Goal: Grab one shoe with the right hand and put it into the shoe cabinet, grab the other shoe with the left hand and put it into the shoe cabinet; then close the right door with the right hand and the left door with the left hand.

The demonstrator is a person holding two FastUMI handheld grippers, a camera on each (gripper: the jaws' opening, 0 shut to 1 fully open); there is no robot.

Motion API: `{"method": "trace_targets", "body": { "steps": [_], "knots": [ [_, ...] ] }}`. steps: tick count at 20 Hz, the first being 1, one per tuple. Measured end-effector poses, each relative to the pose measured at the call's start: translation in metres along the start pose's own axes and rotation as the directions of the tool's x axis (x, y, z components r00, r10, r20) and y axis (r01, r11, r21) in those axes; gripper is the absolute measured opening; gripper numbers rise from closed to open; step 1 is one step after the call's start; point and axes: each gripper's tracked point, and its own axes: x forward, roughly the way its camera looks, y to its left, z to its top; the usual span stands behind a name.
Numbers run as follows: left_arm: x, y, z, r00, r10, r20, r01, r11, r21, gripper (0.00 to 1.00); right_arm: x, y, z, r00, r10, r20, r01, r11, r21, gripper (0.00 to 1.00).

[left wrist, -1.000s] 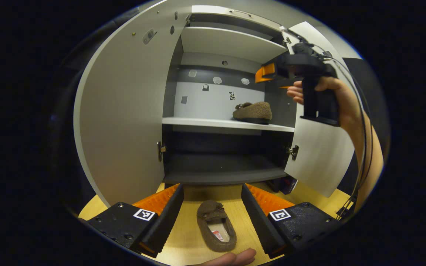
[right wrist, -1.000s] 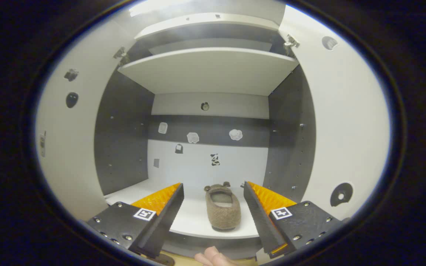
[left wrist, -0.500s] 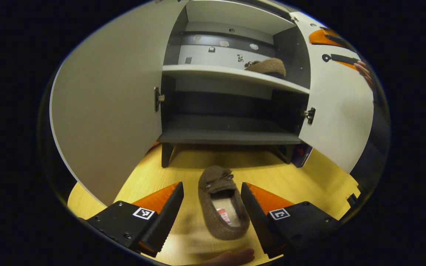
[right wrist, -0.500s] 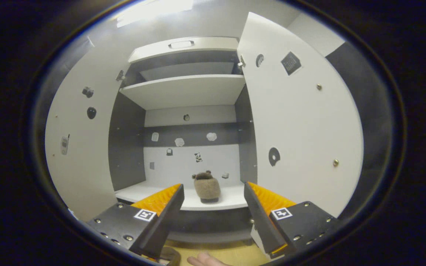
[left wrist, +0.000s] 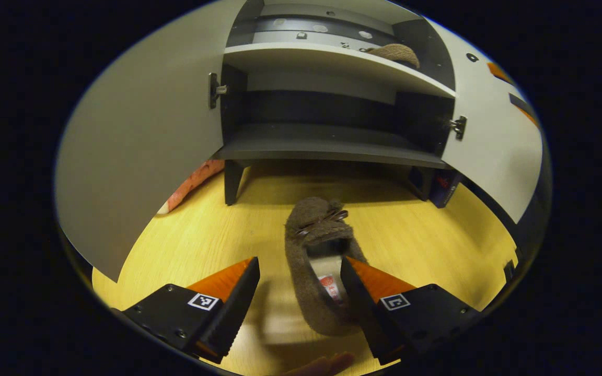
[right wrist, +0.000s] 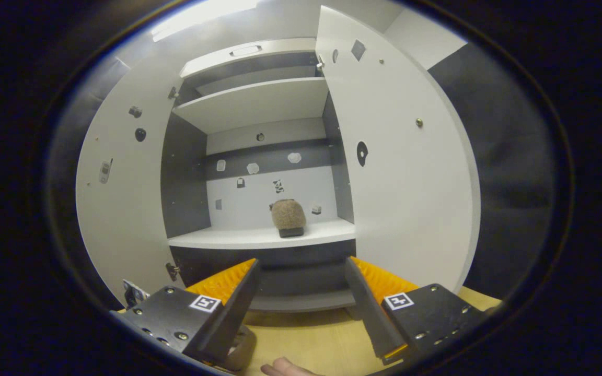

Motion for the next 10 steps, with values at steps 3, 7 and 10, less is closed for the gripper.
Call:
{"method": "trace_targets", "body": {
  "steps": [3, 7, 10],
  "knots": [
    [0.020, -0.003, -0.008, 0.997, -0.024, -0.067, 0.023, 1.000, -0.016, 0.87, -0.001, 0.002, -0.009, 1.000, 0.017, -0.007, -0.017, 0.999, -0.028, 0.97],
    [0.030, -0.002, -0.017, 0.992, -0.029, -0.119, 0.017, 0.995, -0.101, 0.43, -0.007, 0.002, -0.009, 1.000, 0.021, -0.003, -0.021, 0.995, -0.101, 0.98],
    [0.029, 0.010, -0.015, 0.993, 0.010, -0.121, -0.020, 0.996, -0.082, 0.03, -0.013, -0.004, 0.006, 1.000, 0.007, 0.026, -0.004, 0.993, -0.117, 0.97]
  ]
}}
